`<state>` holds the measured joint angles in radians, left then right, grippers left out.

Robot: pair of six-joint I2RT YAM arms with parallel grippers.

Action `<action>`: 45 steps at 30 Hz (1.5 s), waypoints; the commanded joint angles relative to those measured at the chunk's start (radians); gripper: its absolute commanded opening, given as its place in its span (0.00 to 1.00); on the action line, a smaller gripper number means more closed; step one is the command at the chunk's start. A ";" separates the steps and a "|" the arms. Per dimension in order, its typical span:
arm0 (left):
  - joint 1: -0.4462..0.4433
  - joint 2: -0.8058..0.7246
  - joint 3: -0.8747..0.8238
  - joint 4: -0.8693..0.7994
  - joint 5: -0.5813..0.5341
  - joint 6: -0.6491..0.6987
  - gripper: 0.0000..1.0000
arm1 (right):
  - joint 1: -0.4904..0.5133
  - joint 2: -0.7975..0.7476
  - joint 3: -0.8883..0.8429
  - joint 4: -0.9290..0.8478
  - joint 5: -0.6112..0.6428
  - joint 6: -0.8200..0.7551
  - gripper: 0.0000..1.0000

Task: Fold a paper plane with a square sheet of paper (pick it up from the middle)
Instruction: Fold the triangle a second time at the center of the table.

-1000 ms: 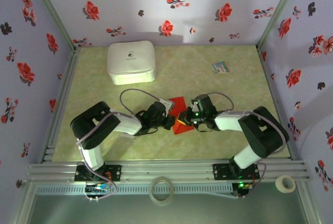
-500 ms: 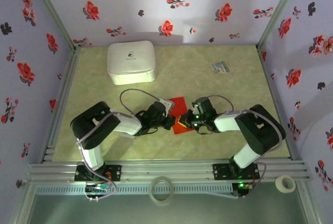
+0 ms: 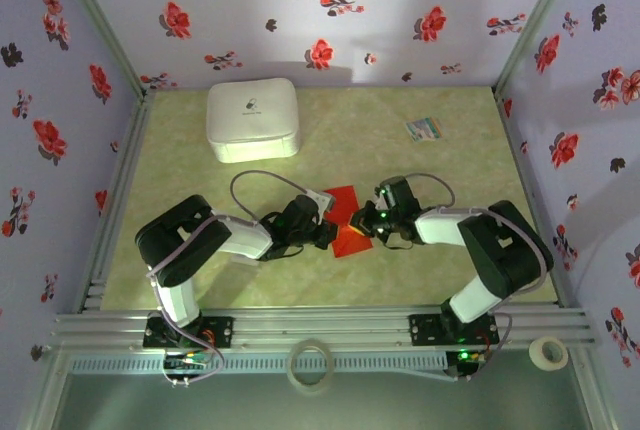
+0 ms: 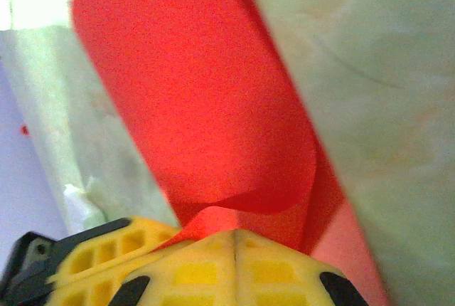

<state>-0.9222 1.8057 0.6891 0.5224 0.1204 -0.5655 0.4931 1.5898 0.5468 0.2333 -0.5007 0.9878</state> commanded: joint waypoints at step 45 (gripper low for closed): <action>0.010 0.026 -0.018 -0.048 -0.001 0.001 0.00 | -0.098 0.067 0.100 -0.198 0.015 -0.089 0.02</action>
<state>-0.9199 1.8057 0.6891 0.5224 0.1234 -0.5655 0.4046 1.6222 0.6353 0.1055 -0.5240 0.9298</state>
